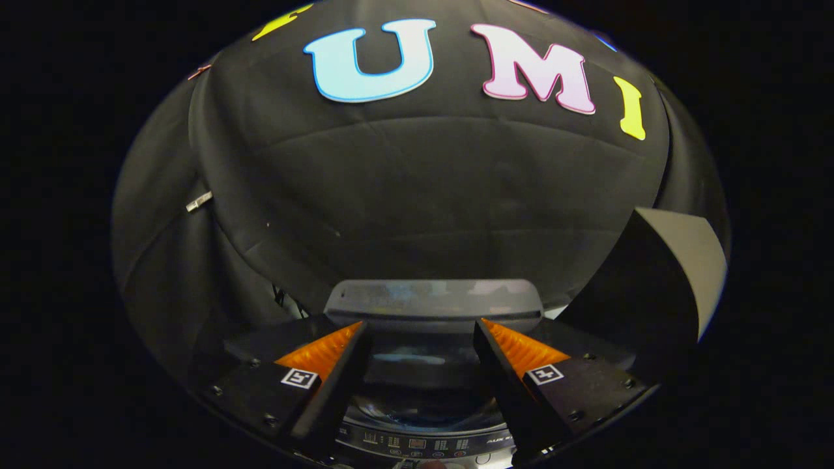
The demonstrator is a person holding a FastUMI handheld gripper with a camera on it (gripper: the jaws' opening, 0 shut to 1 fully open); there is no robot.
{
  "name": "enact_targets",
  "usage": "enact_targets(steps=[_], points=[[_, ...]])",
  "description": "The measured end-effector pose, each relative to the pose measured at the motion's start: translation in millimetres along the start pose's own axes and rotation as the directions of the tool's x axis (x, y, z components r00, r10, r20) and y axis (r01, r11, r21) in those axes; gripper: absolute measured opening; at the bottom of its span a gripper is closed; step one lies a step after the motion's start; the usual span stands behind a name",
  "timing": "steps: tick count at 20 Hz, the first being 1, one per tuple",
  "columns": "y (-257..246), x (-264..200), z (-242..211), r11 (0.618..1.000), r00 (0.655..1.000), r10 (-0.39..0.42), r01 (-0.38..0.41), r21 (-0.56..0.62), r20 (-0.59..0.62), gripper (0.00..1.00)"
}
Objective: Put the clothes into the washing machine and then close the washing machine lid.
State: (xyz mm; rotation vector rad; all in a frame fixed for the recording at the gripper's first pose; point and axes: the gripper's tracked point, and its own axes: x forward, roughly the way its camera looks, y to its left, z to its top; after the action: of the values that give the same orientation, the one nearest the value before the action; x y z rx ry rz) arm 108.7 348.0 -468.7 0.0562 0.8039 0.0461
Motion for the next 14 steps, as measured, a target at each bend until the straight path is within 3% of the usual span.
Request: enact_targets(steps=[7, 14], points=[[-7.9, 24.5, -82.6, 0.999, 0.988, -0.024, 0.020, -0.028, -0.150, 1.00], [-8.9, 16.0, -73.7, 1.000, 0.990, -0.017, 0.013, -0.027, -0.141, 1.00]])
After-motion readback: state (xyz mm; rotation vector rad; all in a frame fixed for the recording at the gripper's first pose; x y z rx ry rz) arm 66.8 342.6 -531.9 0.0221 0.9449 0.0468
